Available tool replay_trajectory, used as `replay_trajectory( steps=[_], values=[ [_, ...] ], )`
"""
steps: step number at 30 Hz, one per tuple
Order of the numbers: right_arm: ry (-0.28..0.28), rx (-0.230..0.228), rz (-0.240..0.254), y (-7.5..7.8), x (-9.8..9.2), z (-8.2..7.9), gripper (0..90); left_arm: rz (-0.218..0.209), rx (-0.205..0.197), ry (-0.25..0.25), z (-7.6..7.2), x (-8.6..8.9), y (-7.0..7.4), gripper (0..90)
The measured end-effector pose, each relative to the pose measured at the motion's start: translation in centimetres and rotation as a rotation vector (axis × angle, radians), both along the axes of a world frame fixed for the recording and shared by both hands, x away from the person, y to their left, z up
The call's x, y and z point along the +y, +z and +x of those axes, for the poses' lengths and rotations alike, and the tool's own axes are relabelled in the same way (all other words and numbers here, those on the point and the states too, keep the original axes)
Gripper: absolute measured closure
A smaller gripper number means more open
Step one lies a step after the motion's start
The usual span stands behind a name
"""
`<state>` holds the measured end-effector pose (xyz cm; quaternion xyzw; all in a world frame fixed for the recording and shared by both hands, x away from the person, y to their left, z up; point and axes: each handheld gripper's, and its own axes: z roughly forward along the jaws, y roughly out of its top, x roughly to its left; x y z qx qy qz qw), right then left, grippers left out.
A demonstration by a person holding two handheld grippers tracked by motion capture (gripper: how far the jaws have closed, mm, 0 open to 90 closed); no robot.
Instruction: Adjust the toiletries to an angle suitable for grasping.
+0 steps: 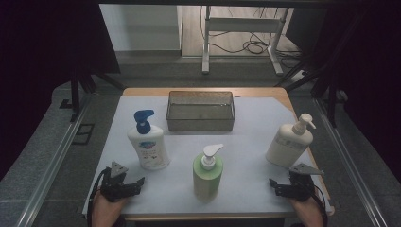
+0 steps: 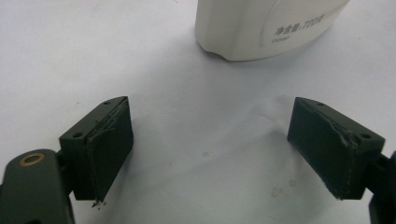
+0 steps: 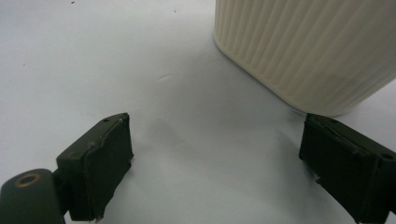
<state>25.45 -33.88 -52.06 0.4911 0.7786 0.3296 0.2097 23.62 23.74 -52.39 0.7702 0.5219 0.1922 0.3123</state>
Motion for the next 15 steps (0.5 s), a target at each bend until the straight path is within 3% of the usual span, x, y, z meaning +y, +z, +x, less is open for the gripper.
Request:
replay_trajectory(
  steps=[15],
  values=[
    [0.003, 0.002, -0.001, 0.0, 0.02, 0.01, 8.3, -0.002, 0.001, -0.003, 0.0, 0.02, -0.02, 13.2]
  ],
)
